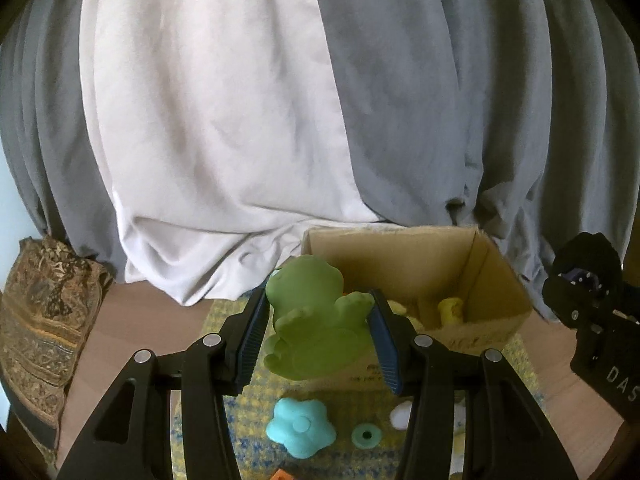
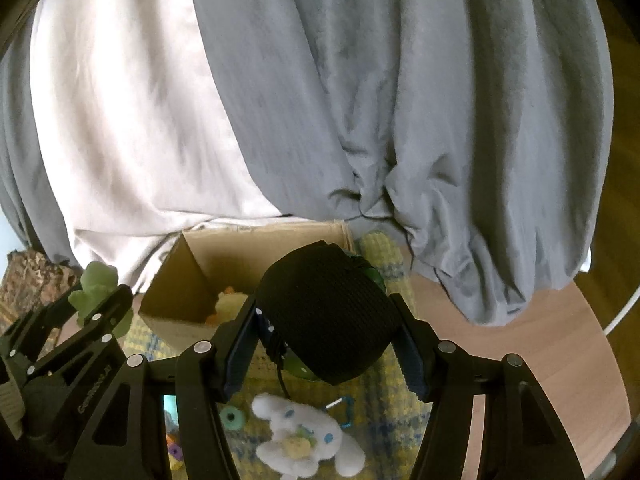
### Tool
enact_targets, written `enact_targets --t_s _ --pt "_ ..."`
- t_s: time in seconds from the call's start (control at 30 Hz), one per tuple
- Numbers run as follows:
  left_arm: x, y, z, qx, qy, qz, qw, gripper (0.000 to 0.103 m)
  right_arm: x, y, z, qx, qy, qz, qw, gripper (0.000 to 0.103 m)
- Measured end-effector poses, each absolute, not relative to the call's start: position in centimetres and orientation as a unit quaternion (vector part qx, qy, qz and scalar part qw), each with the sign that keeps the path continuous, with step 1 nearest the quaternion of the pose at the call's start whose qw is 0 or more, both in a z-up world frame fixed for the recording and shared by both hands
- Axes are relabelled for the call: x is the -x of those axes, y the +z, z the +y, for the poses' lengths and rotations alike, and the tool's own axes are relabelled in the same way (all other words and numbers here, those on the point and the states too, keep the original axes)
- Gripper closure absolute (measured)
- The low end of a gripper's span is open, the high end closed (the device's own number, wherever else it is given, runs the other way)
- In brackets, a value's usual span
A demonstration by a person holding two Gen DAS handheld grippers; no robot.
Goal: Organize objects
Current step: 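Carry the green frog and black pouch over the box with both tools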
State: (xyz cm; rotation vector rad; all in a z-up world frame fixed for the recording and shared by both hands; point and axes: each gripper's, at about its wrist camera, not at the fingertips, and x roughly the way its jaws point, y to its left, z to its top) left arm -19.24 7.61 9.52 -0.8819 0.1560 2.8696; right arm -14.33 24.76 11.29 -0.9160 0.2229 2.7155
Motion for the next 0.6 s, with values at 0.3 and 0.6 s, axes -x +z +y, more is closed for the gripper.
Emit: enact_targets --t_s 0.3,0.6 --pt "22.4 10.0 8.5 0.312 0.944 0.062 0.09 0.054 17.2 11.6 25.3 0.328 0.932 0.083 0.13 0.041" --pt "25.0 9.7 9.2 0.335 0.934 0.069 0.099 0.054 19.9 11.2 25.6 0.351 0.924 0.086 0.127 0.041"
